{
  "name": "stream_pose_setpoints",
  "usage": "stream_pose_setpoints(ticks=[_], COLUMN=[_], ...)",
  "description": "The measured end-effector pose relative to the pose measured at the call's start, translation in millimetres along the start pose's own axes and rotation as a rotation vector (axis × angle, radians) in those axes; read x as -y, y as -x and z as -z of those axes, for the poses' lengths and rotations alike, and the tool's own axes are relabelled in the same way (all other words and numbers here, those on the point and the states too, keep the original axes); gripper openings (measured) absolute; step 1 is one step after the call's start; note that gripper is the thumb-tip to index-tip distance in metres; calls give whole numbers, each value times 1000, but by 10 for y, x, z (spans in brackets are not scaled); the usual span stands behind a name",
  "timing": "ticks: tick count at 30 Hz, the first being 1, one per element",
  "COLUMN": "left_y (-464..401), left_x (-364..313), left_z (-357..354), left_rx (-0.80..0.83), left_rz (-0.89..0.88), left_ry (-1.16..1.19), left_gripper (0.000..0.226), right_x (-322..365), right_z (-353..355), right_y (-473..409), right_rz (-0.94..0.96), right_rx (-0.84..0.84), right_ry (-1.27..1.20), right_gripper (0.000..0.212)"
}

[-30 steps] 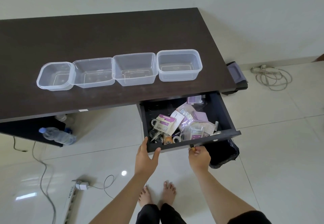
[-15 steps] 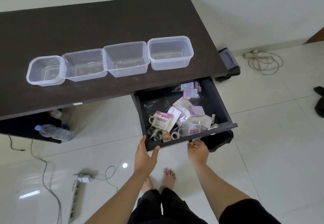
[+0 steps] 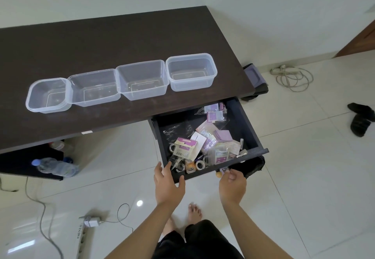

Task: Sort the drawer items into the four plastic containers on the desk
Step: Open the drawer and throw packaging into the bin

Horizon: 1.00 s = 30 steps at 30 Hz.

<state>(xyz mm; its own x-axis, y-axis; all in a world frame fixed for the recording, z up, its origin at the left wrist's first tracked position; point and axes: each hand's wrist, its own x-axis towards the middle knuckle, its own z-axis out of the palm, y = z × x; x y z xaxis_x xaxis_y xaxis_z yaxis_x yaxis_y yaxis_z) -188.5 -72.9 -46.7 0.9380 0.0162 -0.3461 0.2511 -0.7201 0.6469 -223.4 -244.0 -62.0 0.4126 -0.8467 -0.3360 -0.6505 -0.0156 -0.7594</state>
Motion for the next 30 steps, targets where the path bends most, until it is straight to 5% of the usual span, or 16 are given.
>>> stream_pose_setpoints(ticks=[6,12,22,30], left_y=[-324,-833,-1702,-1674], left_x=[-277,-547,-779,-648], left_z=[-56,-112,-325,-448], left_rx=[-12,108,481,405], left_rz=[-117,-70,154,308], left_ry=[-2,-57,-458,-452], left_gripper=[62,86,148,134], right_x=[432,930,1409,1227], right_z=[-35,-317,-877,-1033], right_y=[-178,-819,-1987,-2176], right_rz=[433,703,599,579], right_rx=[-4,302,857,978], right_ry=[135,490,1089,1146], right_gripper=[35,74,143,125])
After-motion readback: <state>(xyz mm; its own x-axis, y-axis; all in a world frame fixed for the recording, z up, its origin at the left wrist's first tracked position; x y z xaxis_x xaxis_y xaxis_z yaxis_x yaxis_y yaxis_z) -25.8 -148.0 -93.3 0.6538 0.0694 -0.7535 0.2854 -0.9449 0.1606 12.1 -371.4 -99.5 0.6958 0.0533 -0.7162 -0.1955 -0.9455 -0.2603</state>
